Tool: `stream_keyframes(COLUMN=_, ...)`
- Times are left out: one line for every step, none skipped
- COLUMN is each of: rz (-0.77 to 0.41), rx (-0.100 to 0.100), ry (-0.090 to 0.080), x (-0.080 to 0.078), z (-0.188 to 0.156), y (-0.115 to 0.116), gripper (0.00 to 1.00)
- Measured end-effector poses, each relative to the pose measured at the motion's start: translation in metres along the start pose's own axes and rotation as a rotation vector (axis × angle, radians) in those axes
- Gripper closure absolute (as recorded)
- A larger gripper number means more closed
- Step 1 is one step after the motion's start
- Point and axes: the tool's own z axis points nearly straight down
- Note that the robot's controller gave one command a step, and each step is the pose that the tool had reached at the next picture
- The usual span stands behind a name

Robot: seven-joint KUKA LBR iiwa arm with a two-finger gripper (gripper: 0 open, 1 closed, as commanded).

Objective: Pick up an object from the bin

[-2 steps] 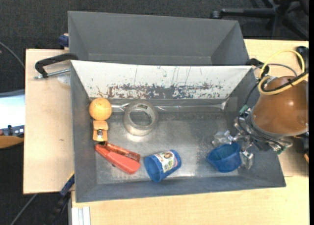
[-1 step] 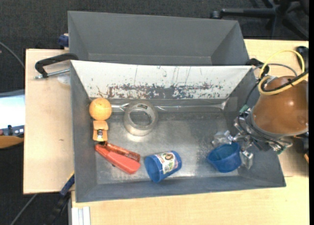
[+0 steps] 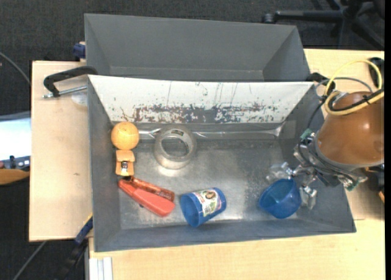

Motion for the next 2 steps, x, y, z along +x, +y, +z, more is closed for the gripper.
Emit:
stream_keyframes(rz=0.0, rx=0.004, ry=-0.003, x=-0.001, z=-0.019, y=-0.001, gripper=1.0)
stream_keyframes(rz=0.002, rx=0.009, ry=-0.007, x=-0.003, z=-0.033, y=-0.003, gripper=1.0)
